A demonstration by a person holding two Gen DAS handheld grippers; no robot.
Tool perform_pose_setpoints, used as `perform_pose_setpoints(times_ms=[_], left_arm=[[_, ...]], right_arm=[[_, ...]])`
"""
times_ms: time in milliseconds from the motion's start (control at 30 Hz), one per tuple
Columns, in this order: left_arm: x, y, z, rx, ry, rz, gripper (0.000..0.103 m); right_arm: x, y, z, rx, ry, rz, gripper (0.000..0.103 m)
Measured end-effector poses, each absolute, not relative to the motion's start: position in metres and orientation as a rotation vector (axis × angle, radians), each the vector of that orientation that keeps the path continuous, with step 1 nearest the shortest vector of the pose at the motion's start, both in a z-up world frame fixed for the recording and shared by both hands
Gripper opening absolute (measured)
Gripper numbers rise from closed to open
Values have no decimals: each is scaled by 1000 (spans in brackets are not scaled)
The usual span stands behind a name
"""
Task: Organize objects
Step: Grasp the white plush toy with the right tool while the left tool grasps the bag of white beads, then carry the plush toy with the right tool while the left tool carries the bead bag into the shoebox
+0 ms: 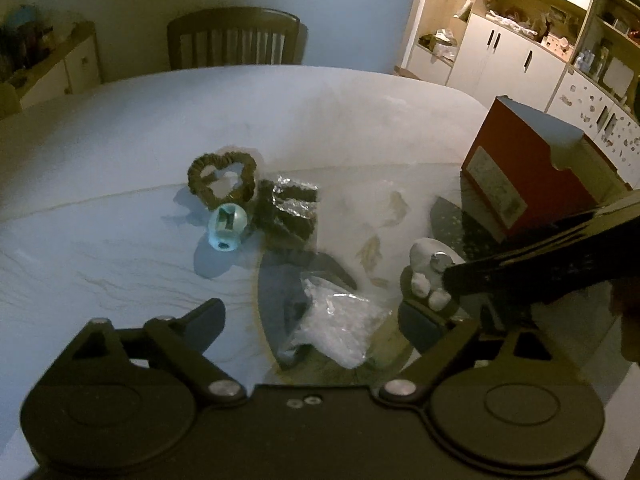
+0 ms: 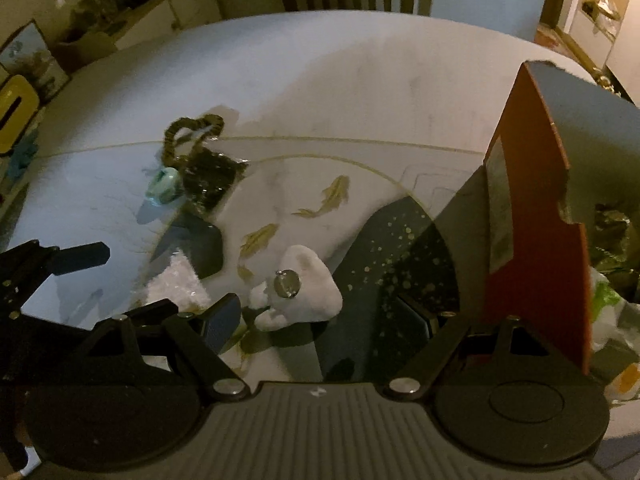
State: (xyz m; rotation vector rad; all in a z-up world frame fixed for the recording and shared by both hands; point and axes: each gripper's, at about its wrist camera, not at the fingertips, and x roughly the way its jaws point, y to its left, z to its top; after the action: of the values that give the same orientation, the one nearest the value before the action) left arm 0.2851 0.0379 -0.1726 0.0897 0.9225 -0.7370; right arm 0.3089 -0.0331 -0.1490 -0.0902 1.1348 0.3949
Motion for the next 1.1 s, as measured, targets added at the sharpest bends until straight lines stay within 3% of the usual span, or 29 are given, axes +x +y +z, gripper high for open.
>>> perform_pose_setpoints(times_ms=[233, 733, 800, 1100], left_arm=[[293, 37, -185, 33, 989, -762, 77], [291, 31, -186, -8, 1004, -827, 44], [292, 33, -185, -17, 1009, -822, 39], [290, 36, -180, -30, 999, -813, 31]], right_arm=[[318, -26, -163, -77, 1171, 392, 83], [320, -19, -169, -40, 1192, 354, 53], [320, -20, -169, -34, 1195, 359, 37], [314, -28, -159, -7, 1168, 374, 33]])
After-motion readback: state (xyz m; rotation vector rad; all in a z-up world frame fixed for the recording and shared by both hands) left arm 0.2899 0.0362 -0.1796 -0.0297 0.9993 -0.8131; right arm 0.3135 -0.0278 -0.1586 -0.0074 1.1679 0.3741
